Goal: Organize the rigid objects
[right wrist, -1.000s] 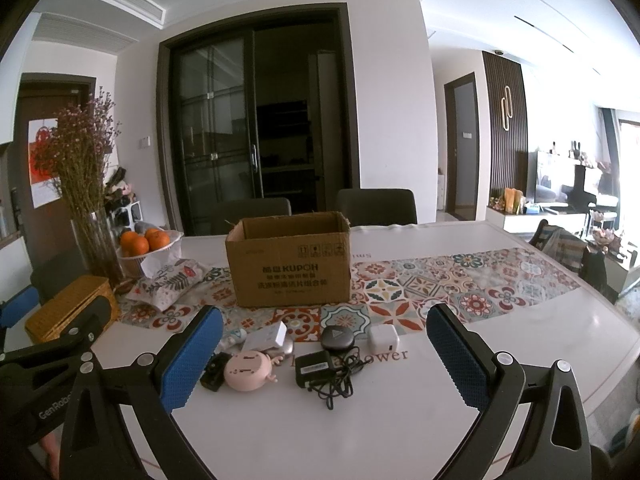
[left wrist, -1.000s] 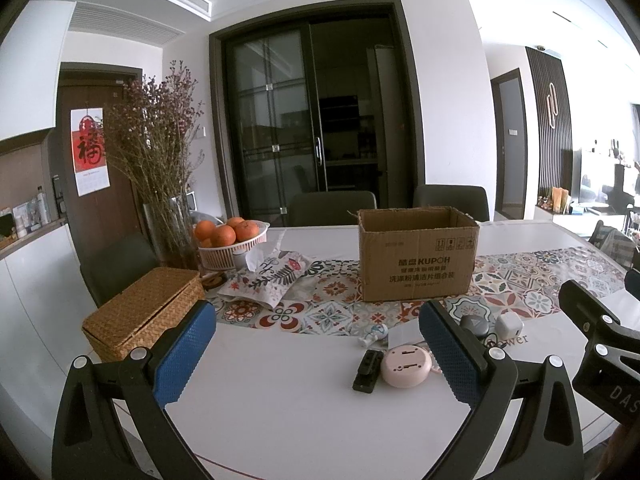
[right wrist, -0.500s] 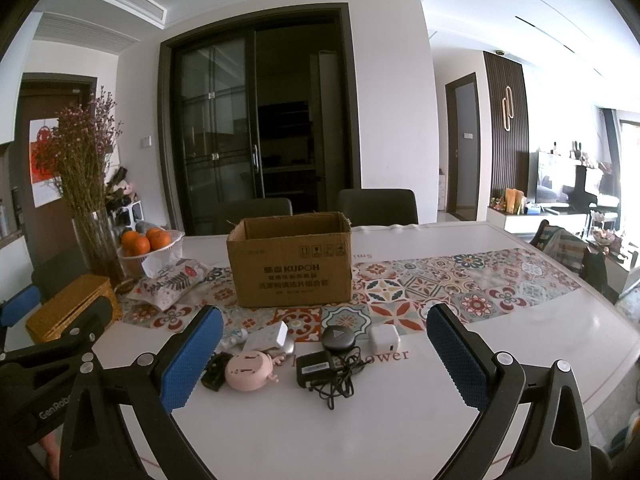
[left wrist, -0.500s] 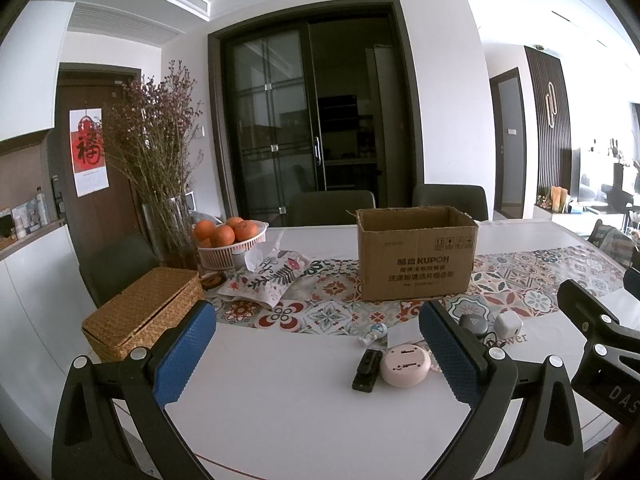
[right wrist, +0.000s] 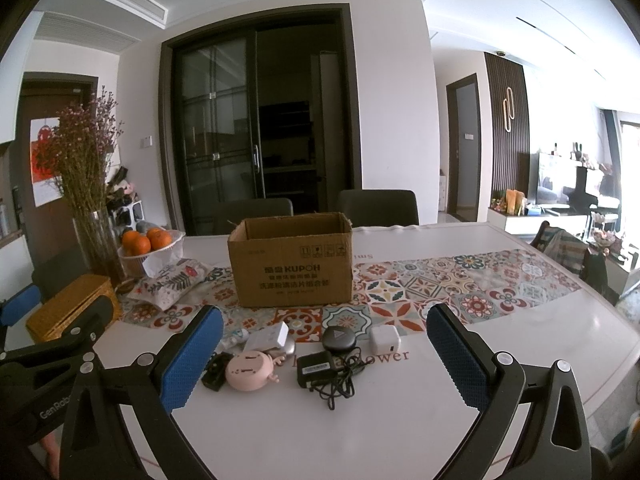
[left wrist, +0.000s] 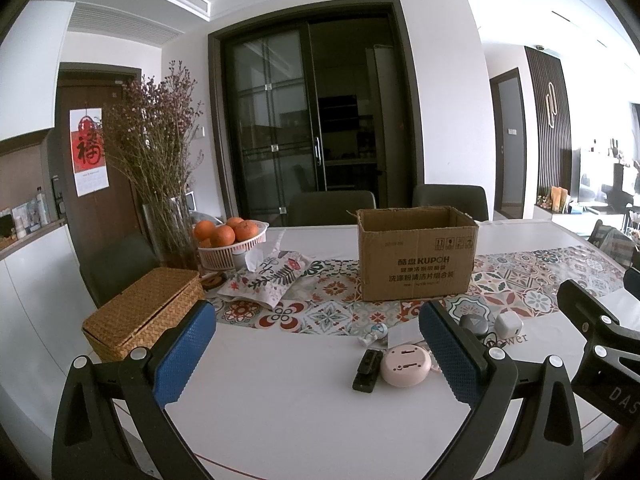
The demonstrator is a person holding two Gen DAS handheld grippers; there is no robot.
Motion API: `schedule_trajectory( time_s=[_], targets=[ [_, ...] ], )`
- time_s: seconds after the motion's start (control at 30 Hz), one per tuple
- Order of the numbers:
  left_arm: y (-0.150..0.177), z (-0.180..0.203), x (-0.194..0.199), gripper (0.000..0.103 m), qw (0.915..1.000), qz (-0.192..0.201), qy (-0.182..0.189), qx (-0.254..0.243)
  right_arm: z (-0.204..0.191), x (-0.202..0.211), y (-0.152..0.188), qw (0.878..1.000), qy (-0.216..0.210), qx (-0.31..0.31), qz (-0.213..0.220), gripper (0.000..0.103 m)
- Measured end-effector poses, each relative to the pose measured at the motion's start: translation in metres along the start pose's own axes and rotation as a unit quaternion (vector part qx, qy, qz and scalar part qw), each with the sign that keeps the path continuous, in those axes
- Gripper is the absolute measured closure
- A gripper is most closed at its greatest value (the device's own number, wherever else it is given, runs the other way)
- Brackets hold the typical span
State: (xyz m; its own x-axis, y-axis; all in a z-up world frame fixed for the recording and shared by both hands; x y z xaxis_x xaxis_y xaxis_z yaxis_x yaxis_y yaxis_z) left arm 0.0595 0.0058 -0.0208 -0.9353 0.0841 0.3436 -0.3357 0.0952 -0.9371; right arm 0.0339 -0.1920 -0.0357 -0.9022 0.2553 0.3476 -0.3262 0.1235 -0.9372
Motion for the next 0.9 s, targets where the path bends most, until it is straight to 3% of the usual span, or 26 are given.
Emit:
schedule_trajectory(
  time_s=[0.6,0.9],
  targets=[
    [0.000,0.000,0.000,0.000,1.0000,-0.001,0.000,0.000,-0.005,0.000,0.000,1.000,0.000,0.001,0.001,0.000],
    [0.009,-0.003,-0.011,0.000,0.9998,-0.022,0.001,-0.003,-0.008,-0.003,0.005,1.000,-0.002,0.004,-0.017,0.000]
  ],
)
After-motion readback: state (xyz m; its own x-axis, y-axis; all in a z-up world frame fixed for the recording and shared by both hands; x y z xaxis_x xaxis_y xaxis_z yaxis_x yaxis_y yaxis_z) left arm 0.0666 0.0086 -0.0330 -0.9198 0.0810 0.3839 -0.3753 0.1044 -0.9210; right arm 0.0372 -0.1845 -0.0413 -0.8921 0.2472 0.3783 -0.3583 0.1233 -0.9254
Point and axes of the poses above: each gripper's, at about its wrist camera, not at the fingertips, and x roughly against the way its jaws point, z to its right, y to its underside, the point moved 7 cm from there along -x, roughly the way its jaws point, and after that the axes turned 5 degrees about y, right-handed, at the moved point
